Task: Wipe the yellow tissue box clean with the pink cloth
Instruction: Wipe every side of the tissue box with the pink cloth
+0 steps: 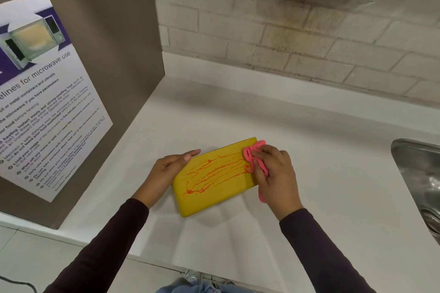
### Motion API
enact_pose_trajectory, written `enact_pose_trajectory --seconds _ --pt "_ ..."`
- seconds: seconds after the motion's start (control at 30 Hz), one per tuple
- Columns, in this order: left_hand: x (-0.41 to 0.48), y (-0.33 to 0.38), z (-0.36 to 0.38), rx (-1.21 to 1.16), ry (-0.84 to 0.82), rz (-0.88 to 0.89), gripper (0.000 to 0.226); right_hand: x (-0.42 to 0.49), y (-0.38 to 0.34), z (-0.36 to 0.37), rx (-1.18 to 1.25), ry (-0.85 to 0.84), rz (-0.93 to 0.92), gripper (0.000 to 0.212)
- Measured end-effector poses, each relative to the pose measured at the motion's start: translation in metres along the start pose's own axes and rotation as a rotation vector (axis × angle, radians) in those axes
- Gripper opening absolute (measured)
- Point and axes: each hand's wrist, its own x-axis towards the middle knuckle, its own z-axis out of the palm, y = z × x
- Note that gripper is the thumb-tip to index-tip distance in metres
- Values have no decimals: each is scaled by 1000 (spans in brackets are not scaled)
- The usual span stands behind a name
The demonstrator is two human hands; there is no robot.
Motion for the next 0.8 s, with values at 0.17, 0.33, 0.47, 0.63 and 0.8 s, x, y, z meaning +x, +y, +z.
enact_pose_trajectory --seconds 0.17,0.33,0.47,0.63,0.8 --pt "-3 8 3 62 -42 53 25 -24 3 -10 65 33 -4 29" --pt "-4 13 2 88 -109 46 24 -4 -12 -9 279 153 304 14" --pt "-6 12 2 110 -101 49 24 2 -24 3 116 164 172 26" --pt "-6 11 3 88 -76 55 24 -13 -23 8 -52 92 -32 31" --pt "-5 11 3 93 -98 34 25 -26 -13 0 -49 91 15 34"
